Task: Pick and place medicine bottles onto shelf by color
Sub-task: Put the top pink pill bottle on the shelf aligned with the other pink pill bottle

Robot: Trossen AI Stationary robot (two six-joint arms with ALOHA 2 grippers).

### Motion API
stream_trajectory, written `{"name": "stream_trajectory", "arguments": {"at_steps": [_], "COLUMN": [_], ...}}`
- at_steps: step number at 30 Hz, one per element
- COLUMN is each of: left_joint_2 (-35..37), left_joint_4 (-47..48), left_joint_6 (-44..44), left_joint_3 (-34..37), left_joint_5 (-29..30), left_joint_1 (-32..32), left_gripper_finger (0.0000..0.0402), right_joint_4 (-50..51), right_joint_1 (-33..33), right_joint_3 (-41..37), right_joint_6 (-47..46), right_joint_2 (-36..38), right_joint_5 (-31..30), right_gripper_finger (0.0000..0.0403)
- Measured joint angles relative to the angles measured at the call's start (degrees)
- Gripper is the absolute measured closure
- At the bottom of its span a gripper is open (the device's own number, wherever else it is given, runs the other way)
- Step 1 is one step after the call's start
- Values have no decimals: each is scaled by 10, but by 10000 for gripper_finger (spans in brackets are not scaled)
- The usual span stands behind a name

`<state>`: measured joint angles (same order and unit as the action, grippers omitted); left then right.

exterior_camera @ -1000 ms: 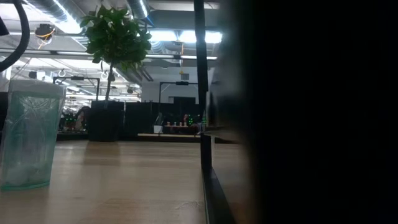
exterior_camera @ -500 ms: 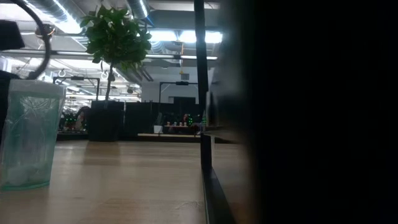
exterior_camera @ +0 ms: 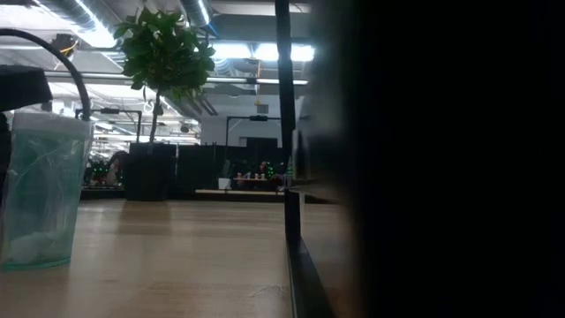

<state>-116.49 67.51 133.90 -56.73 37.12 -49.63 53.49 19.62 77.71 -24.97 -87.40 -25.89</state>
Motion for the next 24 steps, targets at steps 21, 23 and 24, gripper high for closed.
{"name": "stream_trajectory", "arguments": {"at_steps": [21, 23, 24], "left_joint_2": [-2, -2, -2], "left_joint_4": [11, 11, 12], "left_joint_6": [4, 3, 2], "left_joint_3": [40, 40, 41], "left_joint_5": [49, 52, 53], "left_joint_1": [10, 10, 11], "left_gripper_finger": [170, 171, 173], "right_joint_4": [0, 0, -1], "right_joint_1": [-2, -4, -6], "right_joint_3": [0, 0, 0], "right_joint_6": [6, -3, -3], "right_joint_2": [0, 0, 0], "right_joint_5": [-6, -6, -6], "right_gripper_finger": [174, 174, 174]}}
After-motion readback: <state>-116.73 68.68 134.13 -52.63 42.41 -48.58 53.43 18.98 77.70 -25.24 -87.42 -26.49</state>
